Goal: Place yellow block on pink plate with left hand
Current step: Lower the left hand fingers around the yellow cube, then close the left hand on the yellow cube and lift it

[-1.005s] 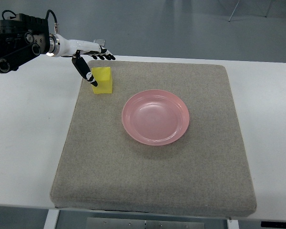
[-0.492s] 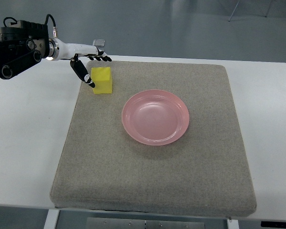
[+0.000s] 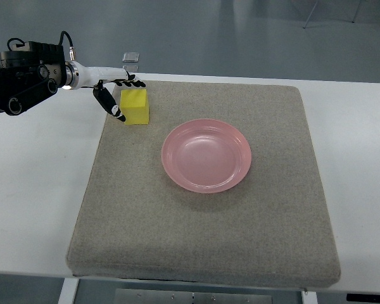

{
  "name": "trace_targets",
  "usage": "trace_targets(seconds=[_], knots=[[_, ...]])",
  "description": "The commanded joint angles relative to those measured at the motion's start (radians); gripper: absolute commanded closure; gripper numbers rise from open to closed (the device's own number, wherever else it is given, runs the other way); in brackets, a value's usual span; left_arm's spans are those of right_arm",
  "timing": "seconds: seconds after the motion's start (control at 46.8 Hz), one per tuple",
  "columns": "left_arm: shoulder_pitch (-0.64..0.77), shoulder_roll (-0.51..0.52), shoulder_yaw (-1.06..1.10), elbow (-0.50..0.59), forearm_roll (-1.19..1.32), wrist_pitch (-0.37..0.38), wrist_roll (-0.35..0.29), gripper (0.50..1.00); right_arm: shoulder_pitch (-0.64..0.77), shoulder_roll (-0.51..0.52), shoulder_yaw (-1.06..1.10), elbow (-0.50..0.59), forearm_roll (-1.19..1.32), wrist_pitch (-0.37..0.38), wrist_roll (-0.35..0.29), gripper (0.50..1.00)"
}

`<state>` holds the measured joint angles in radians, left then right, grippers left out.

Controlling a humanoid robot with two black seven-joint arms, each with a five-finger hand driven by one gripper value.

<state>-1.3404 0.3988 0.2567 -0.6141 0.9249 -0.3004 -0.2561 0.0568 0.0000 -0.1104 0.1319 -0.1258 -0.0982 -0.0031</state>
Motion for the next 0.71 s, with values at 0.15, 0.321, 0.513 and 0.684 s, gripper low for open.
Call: trace_targets(seconds=[0.15, 0.321, 0.513, 0.684], knots=[[0.004, -0.023, 0.001, 0.001, 0.002, 0.0, 0.0, 0.57, 0.0, 0.0, 0.0, 0.0, 0.0, 0.0, 0.0, 0.576], [0.01, -0.029, 0.001, 0.001, 0.005, 0.0, 0.0, 0.611, 0.0, 0.0, 0.0, 0.0, 0.0, 0.0, 0.0, 0.576], [0.018, -0.038, 0.003, 0.011, 0.009, 0.004, 0.0, 0.656, 0.0, 0.0, 0.0, 0.0, 0.0, 0.0, 0.0, 0.576], [0.03, -0.043, 0.001, 0.031, 0.008, 0.02, 0.0, 0.722, 0.0, 0.0, 0.0, 0.0, 0.0, 0.0, 0.0, 0.576]])
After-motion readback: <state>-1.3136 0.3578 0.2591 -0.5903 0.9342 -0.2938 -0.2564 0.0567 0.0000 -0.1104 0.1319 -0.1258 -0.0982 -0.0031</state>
